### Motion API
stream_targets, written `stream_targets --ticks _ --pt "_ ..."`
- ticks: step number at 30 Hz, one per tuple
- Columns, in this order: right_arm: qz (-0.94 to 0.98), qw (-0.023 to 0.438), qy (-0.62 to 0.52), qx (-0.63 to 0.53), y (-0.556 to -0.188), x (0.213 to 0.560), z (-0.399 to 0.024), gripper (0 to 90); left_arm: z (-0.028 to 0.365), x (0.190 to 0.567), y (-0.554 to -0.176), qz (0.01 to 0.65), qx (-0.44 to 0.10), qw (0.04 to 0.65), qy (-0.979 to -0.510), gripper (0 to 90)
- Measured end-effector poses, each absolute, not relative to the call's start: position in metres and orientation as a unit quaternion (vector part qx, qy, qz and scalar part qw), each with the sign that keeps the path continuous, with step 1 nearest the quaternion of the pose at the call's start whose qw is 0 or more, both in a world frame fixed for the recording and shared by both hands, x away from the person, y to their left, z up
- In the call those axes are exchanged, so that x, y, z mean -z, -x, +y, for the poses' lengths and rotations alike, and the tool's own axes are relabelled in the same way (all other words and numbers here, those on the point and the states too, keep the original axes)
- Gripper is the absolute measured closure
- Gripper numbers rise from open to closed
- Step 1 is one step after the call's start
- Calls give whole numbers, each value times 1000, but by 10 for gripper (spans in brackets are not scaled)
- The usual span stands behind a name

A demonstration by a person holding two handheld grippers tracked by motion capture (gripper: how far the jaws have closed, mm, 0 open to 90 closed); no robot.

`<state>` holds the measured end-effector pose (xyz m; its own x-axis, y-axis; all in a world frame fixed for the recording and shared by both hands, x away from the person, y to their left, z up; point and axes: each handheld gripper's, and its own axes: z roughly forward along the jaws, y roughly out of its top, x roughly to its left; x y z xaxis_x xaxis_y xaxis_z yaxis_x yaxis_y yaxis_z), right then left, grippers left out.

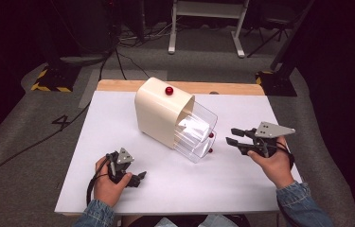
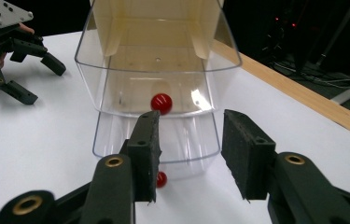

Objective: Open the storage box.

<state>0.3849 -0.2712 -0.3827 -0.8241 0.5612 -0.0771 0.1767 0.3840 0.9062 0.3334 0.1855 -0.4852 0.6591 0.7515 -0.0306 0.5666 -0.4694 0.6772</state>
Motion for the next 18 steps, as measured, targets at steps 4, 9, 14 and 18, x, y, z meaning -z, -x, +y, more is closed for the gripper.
stream_targets --ticks 4,9,14,18 --pt "804 188 -246 -507 -377 381 -287 507 186 485 -333 389 -138 337 -846 85" --pt "800 183 -268 -505 -365 387 -306 463 186 485 -333 389 -138 337 -846 85" --pt "804 176 -289 -490 -356 397 -326 440 185 485 -333 389 -138 337 -846 85" --pt "807 173 -306 -475 -350 405 -339 430 185 485 -333 389 -137 337 -846 85"
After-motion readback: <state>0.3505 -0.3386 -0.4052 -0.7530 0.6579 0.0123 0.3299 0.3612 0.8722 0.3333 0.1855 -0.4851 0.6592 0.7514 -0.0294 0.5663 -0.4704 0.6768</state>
